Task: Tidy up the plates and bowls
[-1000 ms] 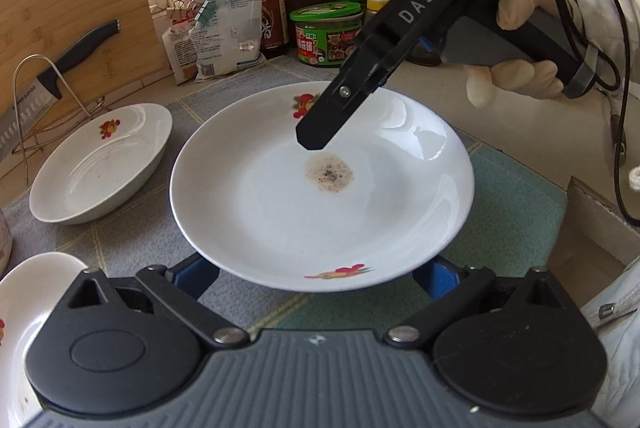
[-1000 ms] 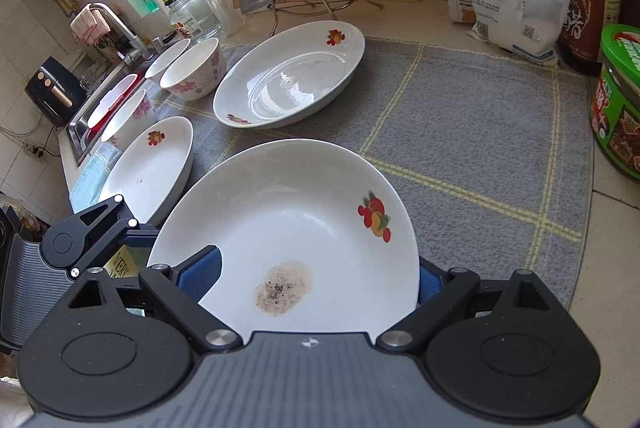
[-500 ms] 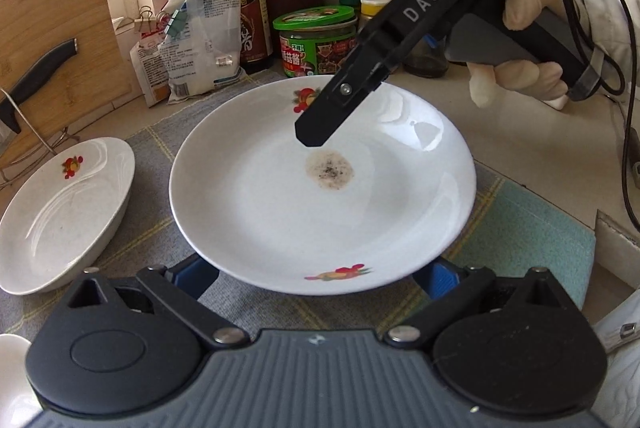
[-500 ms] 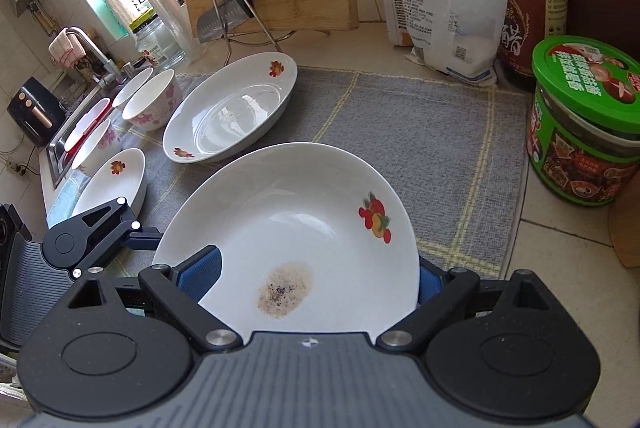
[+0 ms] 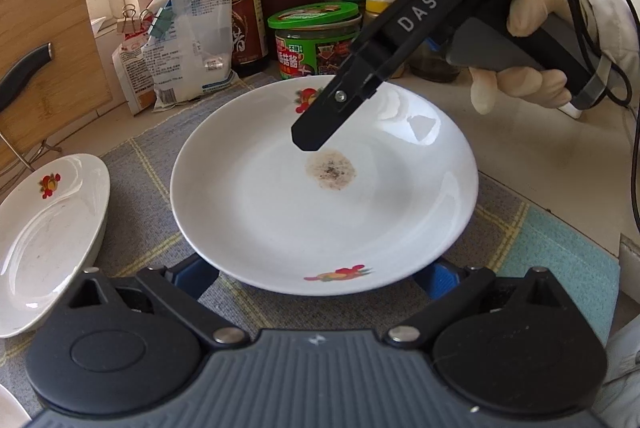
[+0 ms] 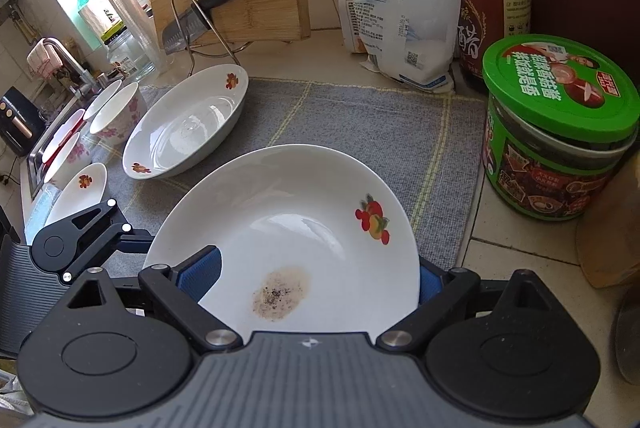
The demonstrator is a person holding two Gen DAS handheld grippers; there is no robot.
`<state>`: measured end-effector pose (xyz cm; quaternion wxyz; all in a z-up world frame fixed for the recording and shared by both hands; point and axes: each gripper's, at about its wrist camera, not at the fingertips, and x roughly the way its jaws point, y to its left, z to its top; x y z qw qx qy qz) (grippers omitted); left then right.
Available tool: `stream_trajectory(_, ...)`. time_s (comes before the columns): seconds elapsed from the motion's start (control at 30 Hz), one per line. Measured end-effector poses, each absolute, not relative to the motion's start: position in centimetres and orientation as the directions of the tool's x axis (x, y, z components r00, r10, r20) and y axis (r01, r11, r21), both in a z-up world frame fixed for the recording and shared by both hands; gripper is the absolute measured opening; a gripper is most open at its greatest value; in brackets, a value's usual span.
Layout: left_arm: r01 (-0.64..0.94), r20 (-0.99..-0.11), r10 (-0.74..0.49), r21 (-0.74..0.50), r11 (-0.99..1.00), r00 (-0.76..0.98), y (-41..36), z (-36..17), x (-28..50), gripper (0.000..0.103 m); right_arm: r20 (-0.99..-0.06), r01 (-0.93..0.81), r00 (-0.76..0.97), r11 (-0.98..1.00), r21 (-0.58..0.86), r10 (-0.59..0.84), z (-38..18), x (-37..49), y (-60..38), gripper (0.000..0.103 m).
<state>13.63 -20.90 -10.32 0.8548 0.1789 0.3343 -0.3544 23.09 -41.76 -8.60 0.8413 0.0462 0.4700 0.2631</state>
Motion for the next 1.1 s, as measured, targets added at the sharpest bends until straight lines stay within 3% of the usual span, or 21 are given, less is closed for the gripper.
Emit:
stream_trajectory(0.6,0.727,-0.707,-0.481,0.068,0.684,0.519,-20.9,-10.7,13.8,0.102,-0.775,-0.38,0.424,0.869,0.317,0.468,-9.4,23.3,-41.5,0.103)
stream_trajectory(0.9,0.678,-0.713,-0.459,0.031,0.735,0.53,-18.7,-9.7,12.3,0.102,-0.772,-0.389,0.524,0.907,0.159,0.36,-6.6,21.7,-41.4,0.103)
stream_trajectory(1.1,0.618,-0.69,-0.438,0.016,0.786,0.576,-17.1,-7.5,10.3,0.102,-0.722,-0.453,0.571,0.883,0.119,0.39,-3.2,20.0,-39.6,0.103)
